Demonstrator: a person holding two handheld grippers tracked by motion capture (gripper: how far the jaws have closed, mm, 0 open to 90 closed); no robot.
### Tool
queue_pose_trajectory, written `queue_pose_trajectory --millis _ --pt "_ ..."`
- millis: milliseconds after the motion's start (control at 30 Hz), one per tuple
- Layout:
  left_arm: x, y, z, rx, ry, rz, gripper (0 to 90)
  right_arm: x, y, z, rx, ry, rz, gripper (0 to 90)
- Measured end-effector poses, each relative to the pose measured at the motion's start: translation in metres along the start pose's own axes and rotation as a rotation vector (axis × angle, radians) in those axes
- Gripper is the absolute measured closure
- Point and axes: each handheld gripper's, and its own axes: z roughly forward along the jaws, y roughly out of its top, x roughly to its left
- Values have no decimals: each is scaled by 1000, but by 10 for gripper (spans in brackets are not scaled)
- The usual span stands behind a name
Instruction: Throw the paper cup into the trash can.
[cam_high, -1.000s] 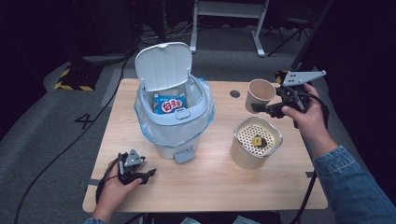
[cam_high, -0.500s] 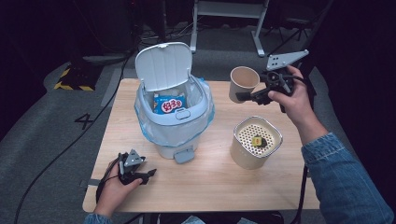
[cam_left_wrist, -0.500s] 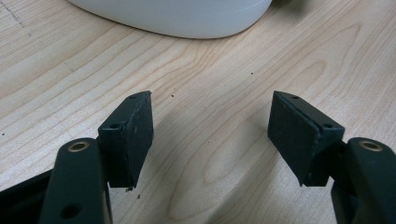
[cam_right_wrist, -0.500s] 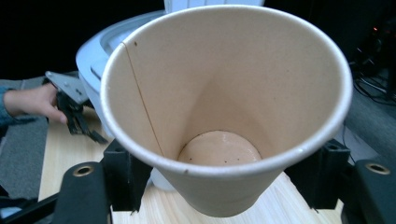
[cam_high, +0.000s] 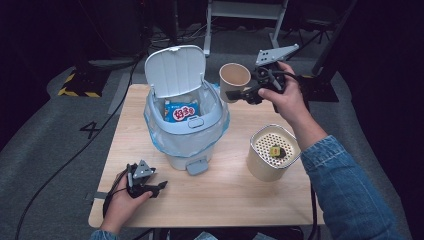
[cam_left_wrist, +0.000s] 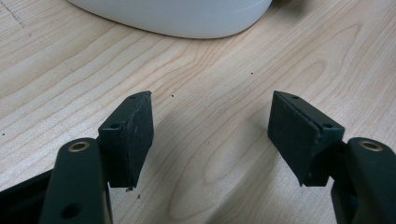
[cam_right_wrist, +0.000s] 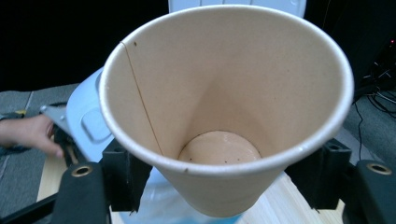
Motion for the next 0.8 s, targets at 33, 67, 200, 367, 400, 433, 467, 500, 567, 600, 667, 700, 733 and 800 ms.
queue_pose_trajectory --millis 33,67,200,367,400,433,467,500,567,600,667,700,733,800 --pt "0 0 0 -1 -1 0 319 0 1 5 -6 -2 4 302" --pt "0 0 0 -1 -2 0 318 0 3 10 -16 -4 9 301" --pt "0 0 0 -1 -2 -3 319 2 5 27 -60 -13 35 298" --pt "0 0 0 -3 -1 -4 318 2 4 50 -82 -29 62 297" --pt "0 0 0 -3 0 -4 318 2 4 53 -82 -31 66 296" --pt "0 0 0 -3 0 -5 318 2 4 58 -80 -29 72 296" --pt "0 0 0 -3 0 -4 318 2 4 62 -78 -29 77 296" --pt "0 0 0 -3 0 -4 319 3 4 64 -75 -25 81 296" --pt "0 0 0 -3 0 -5 318 5 4 70 -72 -18 85 296" --pt "0 0 0 -3 -1 -4 318 6 5 74 -65 -11 85 297" --pt "0 0 0 -4 1 -4 318 9 5 79 -52 -3 85 297" --pt "0 0 0 -3 0 -3 319 10 5 82 -43 -5 87 297" --pt "0 0 0 -3 1 -3 318 12 4 84 -30 -9 85 298" --pt "0 0 0 -3 1 -3 318 14 4 88 -7 -14 81 298"
